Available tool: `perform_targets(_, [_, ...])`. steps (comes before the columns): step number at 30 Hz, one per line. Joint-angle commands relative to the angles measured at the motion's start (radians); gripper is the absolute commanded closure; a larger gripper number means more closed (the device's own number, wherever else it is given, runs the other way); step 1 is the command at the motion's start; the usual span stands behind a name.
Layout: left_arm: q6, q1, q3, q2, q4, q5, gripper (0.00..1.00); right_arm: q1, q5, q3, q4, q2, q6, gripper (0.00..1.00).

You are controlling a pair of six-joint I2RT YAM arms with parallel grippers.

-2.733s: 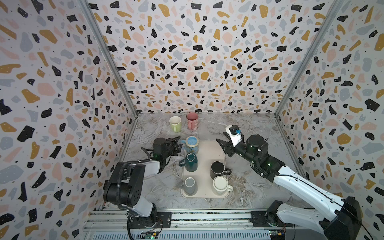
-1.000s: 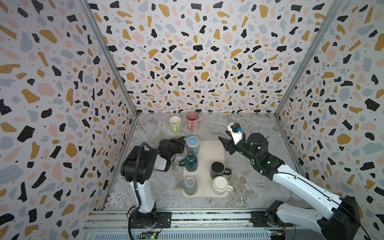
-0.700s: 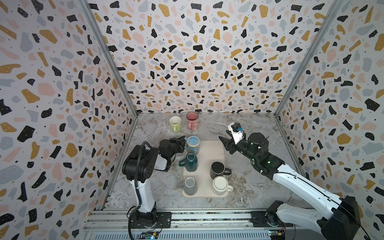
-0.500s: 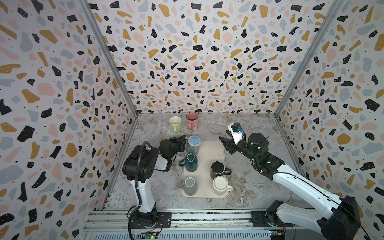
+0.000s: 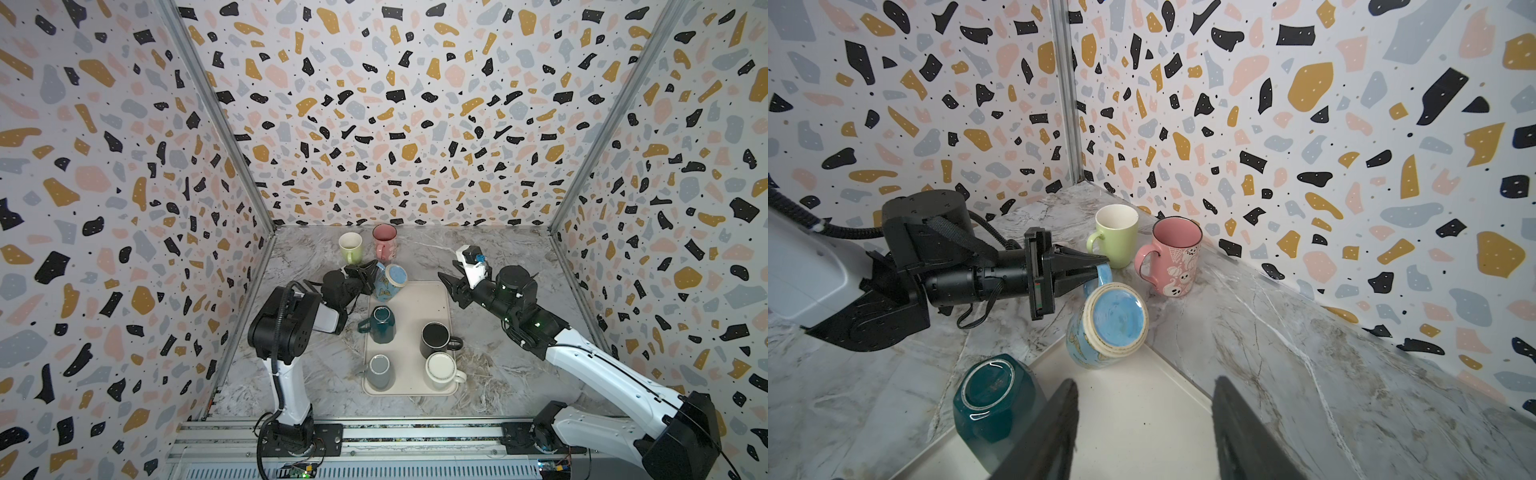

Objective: Turn the mug right side up
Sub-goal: 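Grip the upside-down light blue mug's handle with the left gripper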

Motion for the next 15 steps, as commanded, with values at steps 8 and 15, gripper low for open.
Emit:
perform_targets(8, [0.074, -0.013, 0.068, -0.047, 0.059, 0.076, 1.0, -0.003, -0.002, -0.01, 0.018, -0.015, 0.013, 0.46])
perform_targets(15, [0.167, -0.017, 0.1, -0.081, -0.042, 0.108, 1.0, -0.002, -0.002, -0.018, 0.022, -0.017, 0.015, 0.46])
